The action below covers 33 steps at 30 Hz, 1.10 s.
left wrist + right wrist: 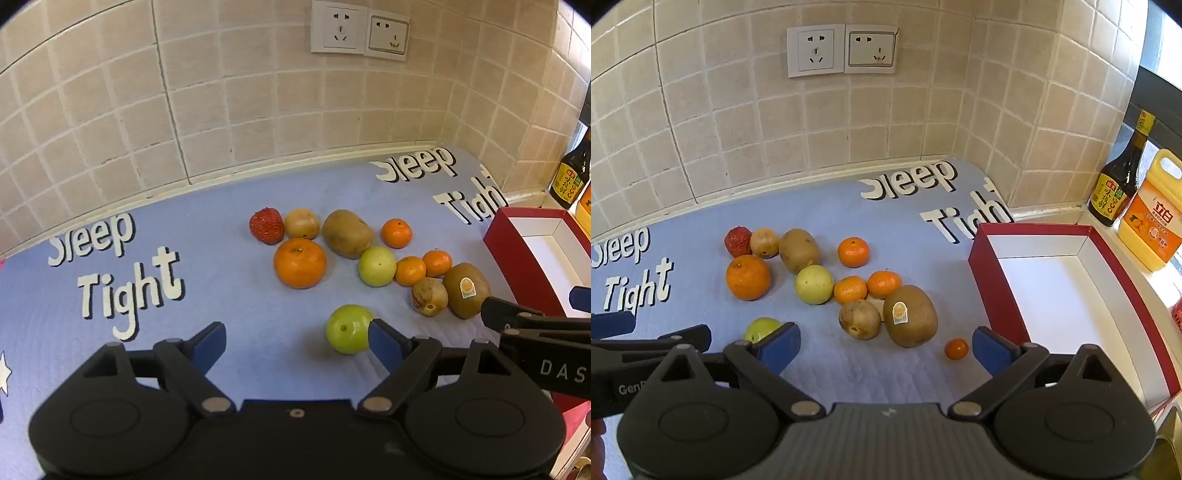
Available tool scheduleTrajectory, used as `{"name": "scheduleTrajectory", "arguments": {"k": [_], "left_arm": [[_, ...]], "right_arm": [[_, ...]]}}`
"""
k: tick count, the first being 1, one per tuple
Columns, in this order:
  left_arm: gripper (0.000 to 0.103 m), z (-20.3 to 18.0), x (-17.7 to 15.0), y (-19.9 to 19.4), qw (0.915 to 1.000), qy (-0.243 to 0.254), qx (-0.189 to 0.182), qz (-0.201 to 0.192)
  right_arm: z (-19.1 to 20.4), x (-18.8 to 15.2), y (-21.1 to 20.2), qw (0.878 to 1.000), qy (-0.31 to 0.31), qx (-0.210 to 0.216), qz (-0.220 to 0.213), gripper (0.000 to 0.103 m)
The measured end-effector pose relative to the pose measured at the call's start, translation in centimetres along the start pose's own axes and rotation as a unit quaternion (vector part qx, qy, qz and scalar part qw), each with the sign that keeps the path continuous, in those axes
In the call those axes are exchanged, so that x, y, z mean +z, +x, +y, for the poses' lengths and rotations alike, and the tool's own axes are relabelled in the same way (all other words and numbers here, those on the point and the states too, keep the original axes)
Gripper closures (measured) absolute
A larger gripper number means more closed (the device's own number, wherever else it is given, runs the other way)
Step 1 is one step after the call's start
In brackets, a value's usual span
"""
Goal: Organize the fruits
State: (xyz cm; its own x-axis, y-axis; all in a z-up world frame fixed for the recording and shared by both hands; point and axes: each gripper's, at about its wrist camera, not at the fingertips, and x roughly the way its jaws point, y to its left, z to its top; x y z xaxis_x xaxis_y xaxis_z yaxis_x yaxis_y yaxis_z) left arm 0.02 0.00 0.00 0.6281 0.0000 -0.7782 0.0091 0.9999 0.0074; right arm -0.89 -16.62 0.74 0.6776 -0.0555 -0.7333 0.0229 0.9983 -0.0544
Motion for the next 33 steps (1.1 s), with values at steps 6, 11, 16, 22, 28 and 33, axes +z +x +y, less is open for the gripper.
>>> {"name": "scheduleTrajectory", "arguments": {"k": [6, 11, 16, 22, 28, 33], "left_arm": [[0.003, -0.11, 0.12, 0.16, 1.0, 0.001, -0.001, 0.002], [0.003, -0.19, -0.09, -0.08, 1.0, 0.002, 0.0, 0.001], [0.003, -0.42, -0.23, 0.22, 1.0, 0.003, -0.001, 0.001], [0.003, -0.25, -0.21, 0.33, 1.0, 0.005, -0.002, -0.002], [0.003, -0.35, -0.25, 0.28, 0.9999, 0.007, 0.002, -0.008], [0.003, -0.34, -0.21, 0.32, 0.9998, 0.012, 0.008, -0.013]], "right_arm": [[-0.03, 0.0, 0.06, 1.0, 0.001, 0.001, 0.001, 0.002], [-0.06, -0.07, 0.15, 1.0, 0.002, 0.002, 0.002, 0.002], [-0.17, -0.08, 0.2, 1.0, 0.003, 0.001, 0.003, 0.002], [-0.45, 0.0, 0.26, 1.0, 0.007, 0.001, 0.003, 0.002], [-0.53, 0.01, 0.21, 1.0, 0.007, 0.001, 0.002, 0.002], [-0.48, 0.0, 0.21, 1.0, 0.008, 0.001, 0.002, 0.002]]}}
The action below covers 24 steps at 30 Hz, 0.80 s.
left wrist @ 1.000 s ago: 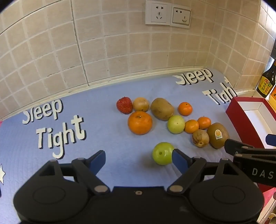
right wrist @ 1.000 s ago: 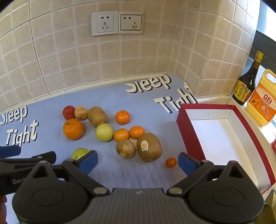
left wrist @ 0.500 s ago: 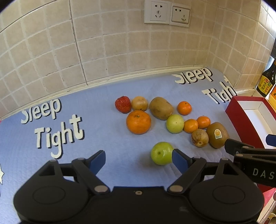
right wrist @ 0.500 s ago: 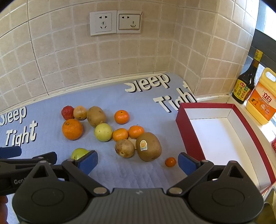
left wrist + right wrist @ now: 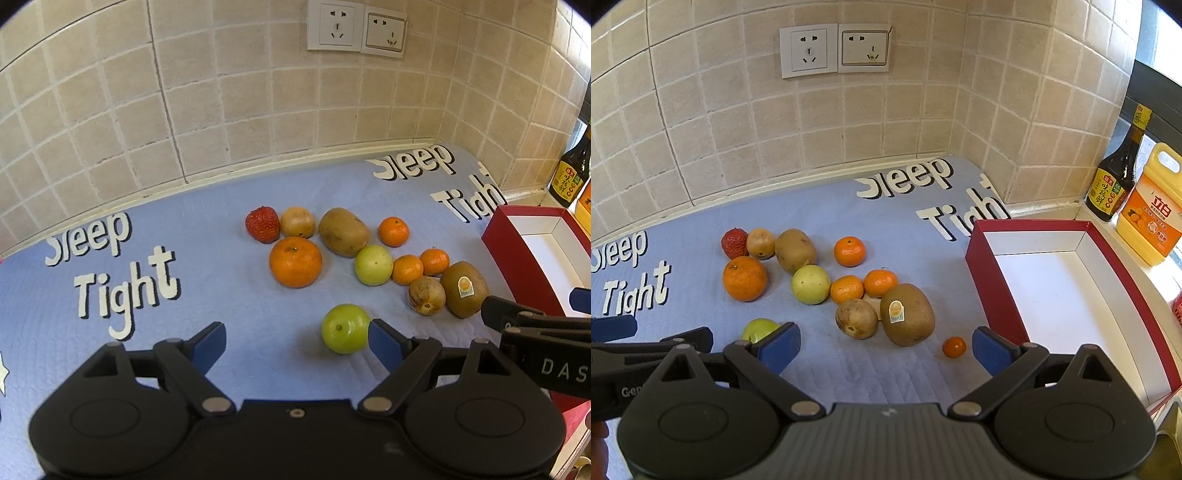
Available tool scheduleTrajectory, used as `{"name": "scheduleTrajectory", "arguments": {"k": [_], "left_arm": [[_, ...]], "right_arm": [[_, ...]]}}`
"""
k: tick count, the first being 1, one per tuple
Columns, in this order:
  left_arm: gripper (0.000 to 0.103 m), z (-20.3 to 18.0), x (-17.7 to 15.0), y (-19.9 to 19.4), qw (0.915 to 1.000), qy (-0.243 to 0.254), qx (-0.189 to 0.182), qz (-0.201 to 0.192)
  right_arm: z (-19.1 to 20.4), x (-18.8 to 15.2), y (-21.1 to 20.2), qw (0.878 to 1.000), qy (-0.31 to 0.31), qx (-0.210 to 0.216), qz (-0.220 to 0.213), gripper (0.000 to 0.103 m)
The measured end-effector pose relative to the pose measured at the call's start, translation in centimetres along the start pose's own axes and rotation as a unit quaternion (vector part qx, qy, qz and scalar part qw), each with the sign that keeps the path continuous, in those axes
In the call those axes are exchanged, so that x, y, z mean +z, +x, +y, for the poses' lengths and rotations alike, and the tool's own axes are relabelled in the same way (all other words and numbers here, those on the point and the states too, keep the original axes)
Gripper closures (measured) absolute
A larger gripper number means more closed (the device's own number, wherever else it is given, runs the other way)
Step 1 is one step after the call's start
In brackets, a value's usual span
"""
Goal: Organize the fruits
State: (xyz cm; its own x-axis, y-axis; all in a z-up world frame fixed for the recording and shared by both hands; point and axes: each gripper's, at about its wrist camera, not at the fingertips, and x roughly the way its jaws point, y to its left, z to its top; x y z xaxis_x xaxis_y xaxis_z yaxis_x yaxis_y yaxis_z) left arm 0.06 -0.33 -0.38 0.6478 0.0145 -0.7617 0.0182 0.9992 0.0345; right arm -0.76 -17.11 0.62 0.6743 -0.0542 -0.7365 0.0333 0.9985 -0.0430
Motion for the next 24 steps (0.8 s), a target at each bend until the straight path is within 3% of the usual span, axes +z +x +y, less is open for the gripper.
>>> {"name": "scheduleTrajectory", "arguments": {"k": [14, 18, 20, 21, 24], "left_arm": [[0.003, 0.1, -0.2, 0.3, 0.9998, 0.002, -0.012, 0.015], [0.003, 0.9, -0.2, 0.8, 0.9987, 0.044, -0.024, -0.005], [0.003, 1.9, -0.1, 1.3, 0.9962, 0.065, -0.058, -0.011], [0.003, 2.2, 0.0, 1.4, 0.993, 0.071, -0.08, -0.049], [0.003, 2.9, 0.0, 3.2, 0.983, 0.087, -0.161, -0.014]], "right_arm": [[0.1, -0.1, 0.2, 1.0, -0.001, -0.004, 0.002, 0.002], [-1.0, -0.2, 0.1, 1.0, 0.009, 0.011, -0.011, 0.002], [-2.0, -0.5, -0.1, 0.999, 0.012, 0.022, -0.026, 0.002], [-2.3, -0.5, 0.0, 0.999, 0.012, 0.021, -0.026, 0.002], [-3.3, -1.0, 0.8, 0.999, 0.014, 0.03, -0.019, 0.003]]}}
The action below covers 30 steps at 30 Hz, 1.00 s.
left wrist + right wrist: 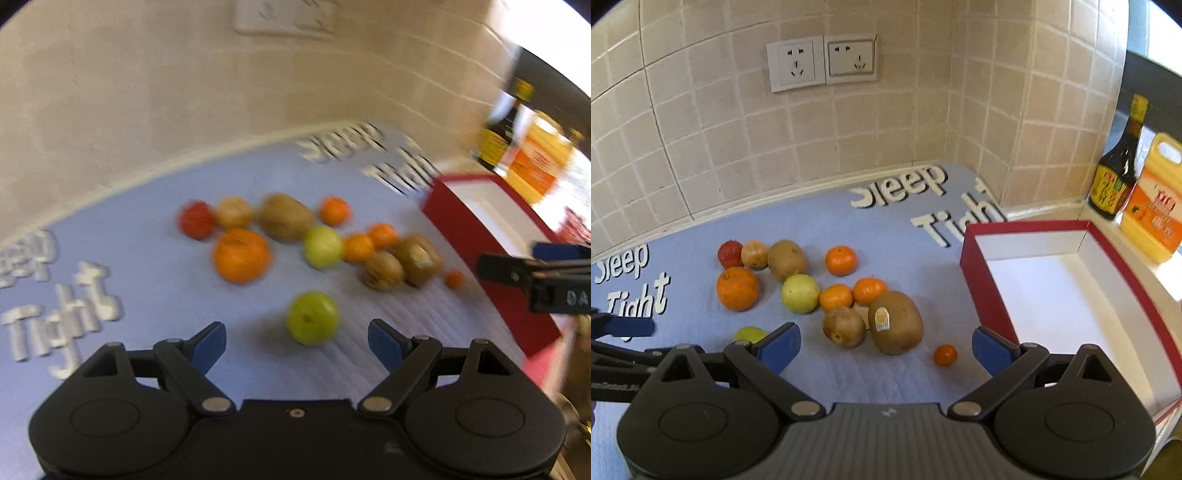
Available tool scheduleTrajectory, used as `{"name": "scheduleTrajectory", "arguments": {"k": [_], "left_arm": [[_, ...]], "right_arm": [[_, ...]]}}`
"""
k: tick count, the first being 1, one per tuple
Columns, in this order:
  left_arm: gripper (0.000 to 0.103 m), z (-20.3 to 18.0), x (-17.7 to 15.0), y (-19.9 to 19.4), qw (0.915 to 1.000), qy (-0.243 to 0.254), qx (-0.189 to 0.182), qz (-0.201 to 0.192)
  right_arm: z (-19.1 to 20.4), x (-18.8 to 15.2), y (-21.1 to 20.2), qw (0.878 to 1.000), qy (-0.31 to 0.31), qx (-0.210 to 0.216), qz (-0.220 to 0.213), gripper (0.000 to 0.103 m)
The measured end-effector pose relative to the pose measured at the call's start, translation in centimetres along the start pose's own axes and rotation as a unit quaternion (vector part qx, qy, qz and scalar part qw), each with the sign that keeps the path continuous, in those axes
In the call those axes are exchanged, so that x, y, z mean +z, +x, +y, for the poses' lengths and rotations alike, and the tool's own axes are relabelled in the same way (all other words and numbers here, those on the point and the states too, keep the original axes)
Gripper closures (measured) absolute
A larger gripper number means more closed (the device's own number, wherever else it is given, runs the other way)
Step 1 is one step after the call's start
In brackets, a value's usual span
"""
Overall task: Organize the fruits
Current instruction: 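Grasp the green apple with the left tool while the right tool grasps the kiwi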
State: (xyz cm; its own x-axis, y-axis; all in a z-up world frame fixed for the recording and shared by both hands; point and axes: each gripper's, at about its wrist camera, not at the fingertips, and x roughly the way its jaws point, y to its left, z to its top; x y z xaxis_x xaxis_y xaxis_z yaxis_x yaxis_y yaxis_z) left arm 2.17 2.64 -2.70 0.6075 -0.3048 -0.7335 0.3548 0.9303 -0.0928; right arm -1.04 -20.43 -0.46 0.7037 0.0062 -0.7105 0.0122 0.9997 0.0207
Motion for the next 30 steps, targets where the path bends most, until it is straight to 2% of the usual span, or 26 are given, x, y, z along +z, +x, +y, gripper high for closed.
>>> {"name": "scheduleTrajectory", "arguments": {"k": [3, 8, 10, 12, 14, 15, 17, 21, 25, 30], "left_arm": [[0.003, 0.7, -0.4, 2.5, 0.9981, -0.012, -0.035, 0.05], [0.003, 0.1, -0.6, 6.6, 0.9941, -0.014, -0.057, 0.092], [0.016, -0.2, -0.6, 7.7, 0.9929, -0.004, -0.054, 0.105], [0.018, -0.5, -0.4, 8.7, 0.9919, 0.004, -0.051, 0.116], [0.018, -0.5, -0.3, 9.3, 0.9915, 0.008, -0.048, 0.121], [0.018, -0.5, -0.3, 9.5, 0.9915, 0.01, -0.048, 0.121], [0.018, -0.5, -0.2, 9.8, 0.9917, 0.013, -0.045, 0.119], [0.038, -0.7, -0.3, 10.4, 0.9914, 0.013, -0.041, 0.124], [0.045, -1.0, -0.2, 10.6, 0.9924, 0.02, -0.03, 0.117], [0.045, -1.2, -0.2, 10.7, 0.9931, 0.022, -0.023, 0.113]], "right_arm": [[-0.9, -0.9, 1.2, 1.0, 0.009, 0.021, 0.017, 0.01], [-2.4, -2.3, 3.7, 0.999, 0.037, 0.014, 0.038, 0.012], [-2.8, -2.5, 4.6, 0.998, 0.04, 0.008, 0.043, 0.018], [-3.0, -2.5, 5.3, 0.998, 0.042, -0.009, 0.037, 0.019], [-3.6, -2.4, 6.3, 0.998, 0.048, -0.027, 0.038, 0.023], [-3.9, -2.4, 6.7, 0.997, 0.054, -0.024, 0.038, 0.029], [-4.4, -2.2, 7.4, 0.997, 0.069, -0.014, 0.039, 0.031], [-3.9, -1.1, 8.5, 0.997, 0.066, 0.003, 0.026, 0.032], [-3.0, -0.3, 10.1, 0.998, 0.062, 0.018, 0.028, 0.039], [-3.2, -0.2, 11.8, 0.995, 0.083, 0.037, 0.038, 0.042]]}}
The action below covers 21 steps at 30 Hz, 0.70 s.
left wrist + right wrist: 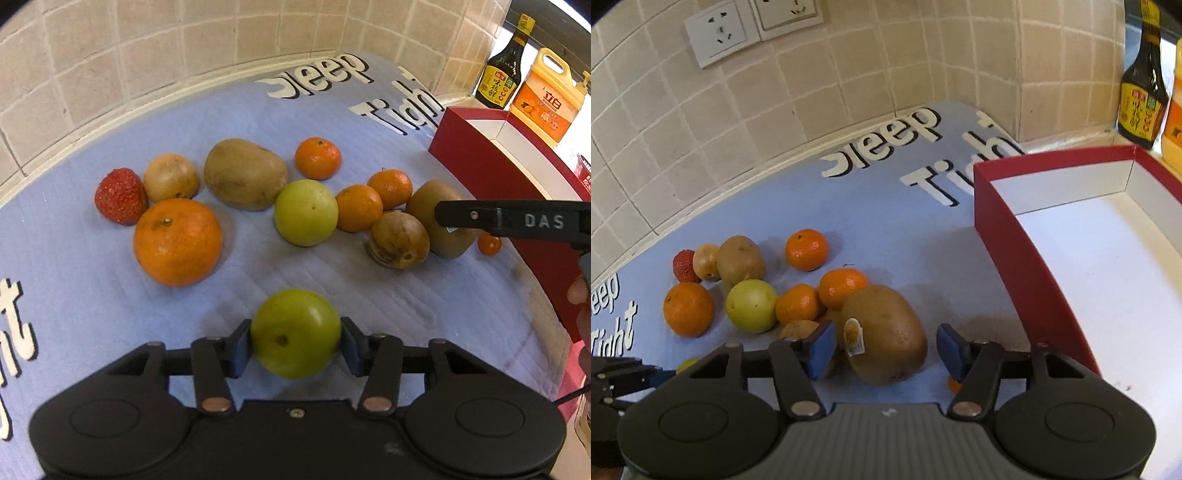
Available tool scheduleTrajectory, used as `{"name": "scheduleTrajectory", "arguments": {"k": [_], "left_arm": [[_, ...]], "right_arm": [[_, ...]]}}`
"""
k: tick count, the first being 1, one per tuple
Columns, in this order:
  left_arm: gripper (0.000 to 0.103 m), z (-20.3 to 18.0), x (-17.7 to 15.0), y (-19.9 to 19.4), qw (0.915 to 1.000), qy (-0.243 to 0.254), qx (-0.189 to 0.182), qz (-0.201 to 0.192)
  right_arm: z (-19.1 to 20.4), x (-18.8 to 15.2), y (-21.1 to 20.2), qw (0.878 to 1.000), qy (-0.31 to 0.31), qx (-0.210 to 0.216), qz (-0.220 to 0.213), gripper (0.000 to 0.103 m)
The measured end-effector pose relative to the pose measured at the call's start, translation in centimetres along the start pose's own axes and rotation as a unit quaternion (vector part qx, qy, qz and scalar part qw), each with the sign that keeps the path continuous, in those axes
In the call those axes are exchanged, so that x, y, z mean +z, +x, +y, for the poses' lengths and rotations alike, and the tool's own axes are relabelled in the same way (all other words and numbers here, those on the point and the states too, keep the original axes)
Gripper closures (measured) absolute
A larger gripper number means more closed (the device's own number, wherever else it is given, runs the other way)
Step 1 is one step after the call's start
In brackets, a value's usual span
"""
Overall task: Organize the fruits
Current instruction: 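Grasp the green apple with the left tool while the right tool grasps the kiwi, then carry the green apple and kiwi into the red box and open both tools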
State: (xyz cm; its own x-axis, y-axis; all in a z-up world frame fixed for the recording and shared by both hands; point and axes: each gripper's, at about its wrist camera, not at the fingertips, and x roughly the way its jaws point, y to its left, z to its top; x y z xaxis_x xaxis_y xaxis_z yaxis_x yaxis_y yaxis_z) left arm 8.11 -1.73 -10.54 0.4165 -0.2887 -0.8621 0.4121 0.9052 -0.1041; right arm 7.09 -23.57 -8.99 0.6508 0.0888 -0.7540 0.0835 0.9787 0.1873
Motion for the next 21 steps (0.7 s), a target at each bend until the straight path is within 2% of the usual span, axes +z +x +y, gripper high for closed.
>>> {"name": "scheduleTrajectory", "arguments": {"k": [6, 15, 21], "left_arm": [[0.045, -0.3, 0.3, 0.2, 1.0, 0.007, 0.006, -0.001], [0.045, -0.5, 0.4, -0.5, 0.9999, 0.0, 0.01, -0.004], [0.045, -1.6, 1.7, -3.9, 0.999, 0.009, 0.01, -0.042]], "right_arm": [[-0.8, 0.1, 1.8, 0.999, 0.033, 0.025, 0.018, 0.044], [-1.6, -0.4, 1.5, 0.997, 0.061, 0.043, 0.003, 0.045], [-2.2, 0.1, -2.5, 0.994, 0.086, 0.038, -0.062, 0.045]]}}
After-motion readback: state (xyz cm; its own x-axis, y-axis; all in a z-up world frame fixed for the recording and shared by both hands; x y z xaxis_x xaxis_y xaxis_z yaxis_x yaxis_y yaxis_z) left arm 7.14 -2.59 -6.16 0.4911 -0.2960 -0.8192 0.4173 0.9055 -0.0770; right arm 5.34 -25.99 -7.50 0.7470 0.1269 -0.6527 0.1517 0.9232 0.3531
